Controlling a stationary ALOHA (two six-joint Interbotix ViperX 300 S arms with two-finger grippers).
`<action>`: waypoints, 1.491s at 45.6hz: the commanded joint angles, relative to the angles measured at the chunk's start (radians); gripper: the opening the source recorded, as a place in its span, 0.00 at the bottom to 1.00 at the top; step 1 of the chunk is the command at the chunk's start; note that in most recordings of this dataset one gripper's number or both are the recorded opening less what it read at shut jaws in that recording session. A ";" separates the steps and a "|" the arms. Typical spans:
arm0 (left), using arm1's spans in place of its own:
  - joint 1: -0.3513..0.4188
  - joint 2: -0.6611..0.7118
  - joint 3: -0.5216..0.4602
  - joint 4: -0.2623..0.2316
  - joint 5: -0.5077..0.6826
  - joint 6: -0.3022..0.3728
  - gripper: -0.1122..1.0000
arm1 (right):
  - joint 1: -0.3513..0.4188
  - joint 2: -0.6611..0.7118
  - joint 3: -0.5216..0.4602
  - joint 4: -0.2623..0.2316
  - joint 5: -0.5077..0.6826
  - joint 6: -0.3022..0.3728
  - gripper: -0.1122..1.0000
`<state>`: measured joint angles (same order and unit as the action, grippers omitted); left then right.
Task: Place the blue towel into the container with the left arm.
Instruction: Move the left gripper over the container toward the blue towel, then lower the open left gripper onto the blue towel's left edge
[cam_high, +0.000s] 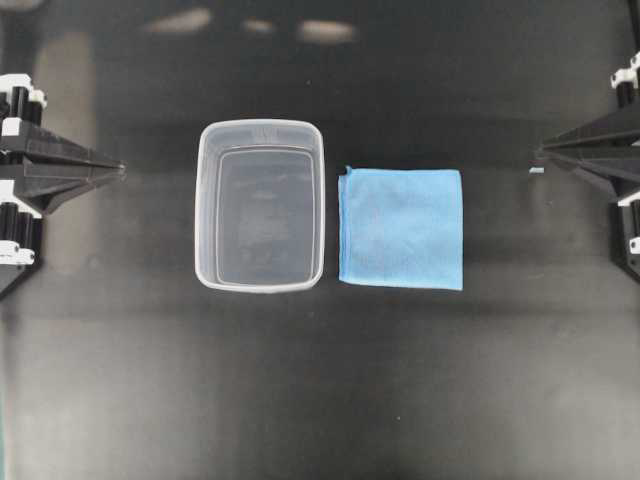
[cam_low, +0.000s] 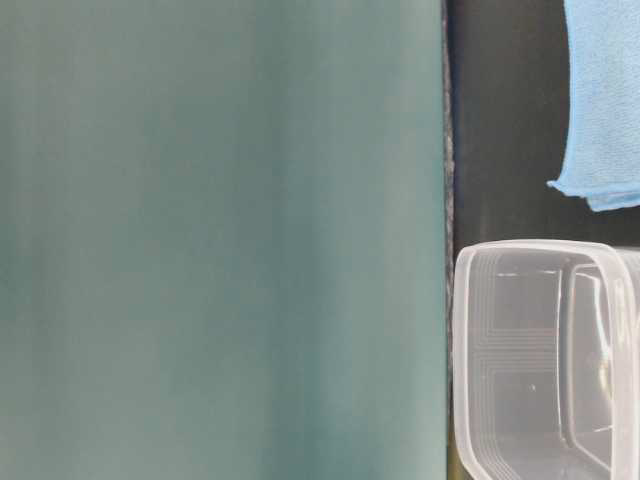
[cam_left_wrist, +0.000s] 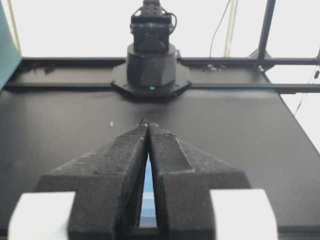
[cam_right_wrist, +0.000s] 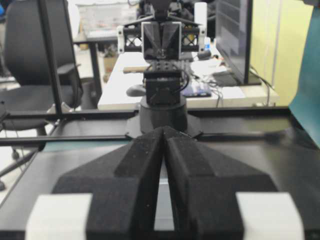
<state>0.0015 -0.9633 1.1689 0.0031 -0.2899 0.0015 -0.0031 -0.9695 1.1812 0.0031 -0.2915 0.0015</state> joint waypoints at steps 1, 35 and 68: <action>0.017 0.054 -0.029 0.040 0.023 -0.025 0.15 | -0.011 0.017 -0.011 0.003 -0.008 0.003 0.11; -0.003 0.543 -0.541 0.040 0.520 -0.055 0.10 | -0.020 -0.006 0.012 0.011 0.058 0.015 0.30; -0.029 1.101 -1.049 0.041 0.847 0.049 0.90 | -0.037 -0.069 0.011 0.012 0.071 0.014 0.73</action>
<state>-0.0184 0.0782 0.1810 0.0399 0.5584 0.0153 -0.0399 -1.0385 1.2026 0.0107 -0.2163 0.0153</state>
